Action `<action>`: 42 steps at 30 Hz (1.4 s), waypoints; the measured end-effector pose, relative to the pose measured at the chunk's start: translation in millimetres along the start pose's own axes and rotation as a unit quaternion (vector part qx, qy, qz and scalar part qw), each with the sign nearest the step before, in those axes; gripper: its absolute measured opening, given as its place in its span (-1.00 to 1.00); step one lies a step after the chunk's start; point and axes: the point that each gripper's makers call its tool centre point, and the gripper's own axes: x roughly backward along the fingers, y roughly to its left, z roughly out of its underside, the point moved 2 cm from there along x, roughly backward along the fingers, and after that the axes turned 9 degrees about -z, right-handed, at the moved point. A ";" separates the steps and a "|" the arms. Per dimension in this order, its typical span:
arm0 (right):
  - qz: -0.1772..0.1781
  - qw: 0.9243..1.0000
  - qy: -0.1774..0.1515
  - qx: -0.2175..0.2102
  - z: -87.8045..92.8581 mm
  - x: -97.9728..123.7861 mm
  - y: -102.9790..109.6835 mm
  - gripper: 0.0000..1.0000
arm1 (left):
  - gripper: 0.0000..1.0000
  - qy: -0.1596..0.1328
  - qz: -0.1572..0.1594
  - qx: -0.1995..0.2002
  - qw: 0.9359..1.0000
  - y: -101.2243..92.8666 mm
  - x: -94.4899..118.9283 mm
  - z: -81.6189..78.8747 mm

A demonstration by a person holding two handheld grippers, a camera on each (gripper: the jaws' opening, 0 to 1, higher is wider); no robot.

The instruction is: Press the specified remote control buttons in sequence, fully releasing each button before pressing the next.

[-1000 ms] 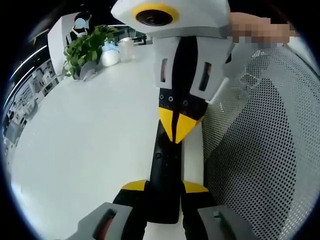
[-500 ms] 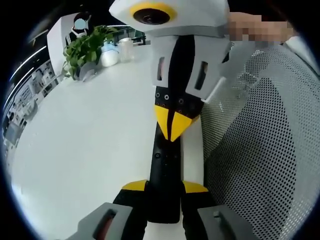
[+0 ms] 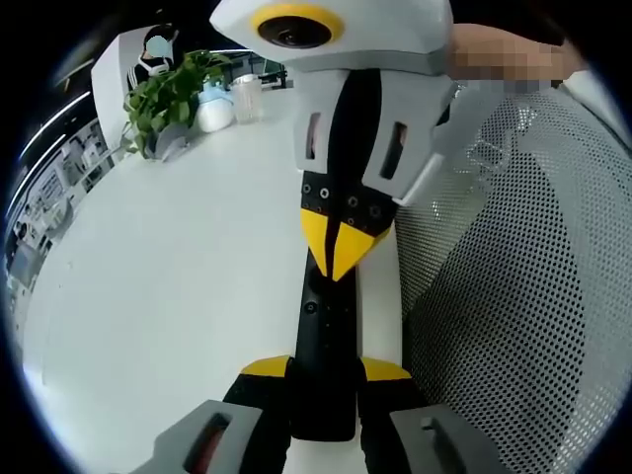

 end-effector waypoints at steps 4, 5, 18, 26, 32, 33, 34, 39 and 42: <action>0.005 1.000 0.000 0.004 -0.9 0.2 -1.2 -1.00 | -0.50 0.000 0.000 0.000 1.000 0.1 0.2 -0.2; 0.005 1.000 0.000 0.004 -0.8 0.1 -1.1 -1.00 | -0.50 0.000 0.000 0.000 1.000 0.1 0.1 -0.1; 0.015 1.000 -0.001 0.016 -0.9 -1.4 -1.2 -1.00 | -0.50 -0.003 -0.003 0.006 1.000 0.2 -0.2 -0.8; 0.015 1.000 0.006 0.005 -1.3 -1.3 -1.6 -1.00 | -0.50 -0.003 -0.004 0.007 1.000 0.2 0.0 -1.1; 0.021 1.000 0.009 0.002 -1.6 -1.4 -1.4 -1.00 | -0.50 -0.003 -0.004 0.006 1.000 0.2 -0.1 -1.0; 0.021 1.000 0.010 -0.001 -1.6 -1.5 -1.5 -1.00 | -0.50 -0.003 -0.004 0.006 1.000 0.2 -0.1 -1.0; 0.020 1.000 0.010 -0.002 -1.6 -1.4 -1.6 -1.00 | -0.50 -0.003 -0.004 0.006 1.000 0.2 0.0 -0.9; 0.017 1.000 -0.001 0.005 0.0 -1.0 -1.2 -1.00 | -0.50 -0.002 -0.004 0.006 1.000 0.1 0.2 -0.9; 0.019 1.000 -0.006 0.011 -0.7 -1.0 -0.7 -1.00 | -0.50 -0.003 -0.004 0.007 1.000 -0.1 0.1 -0.9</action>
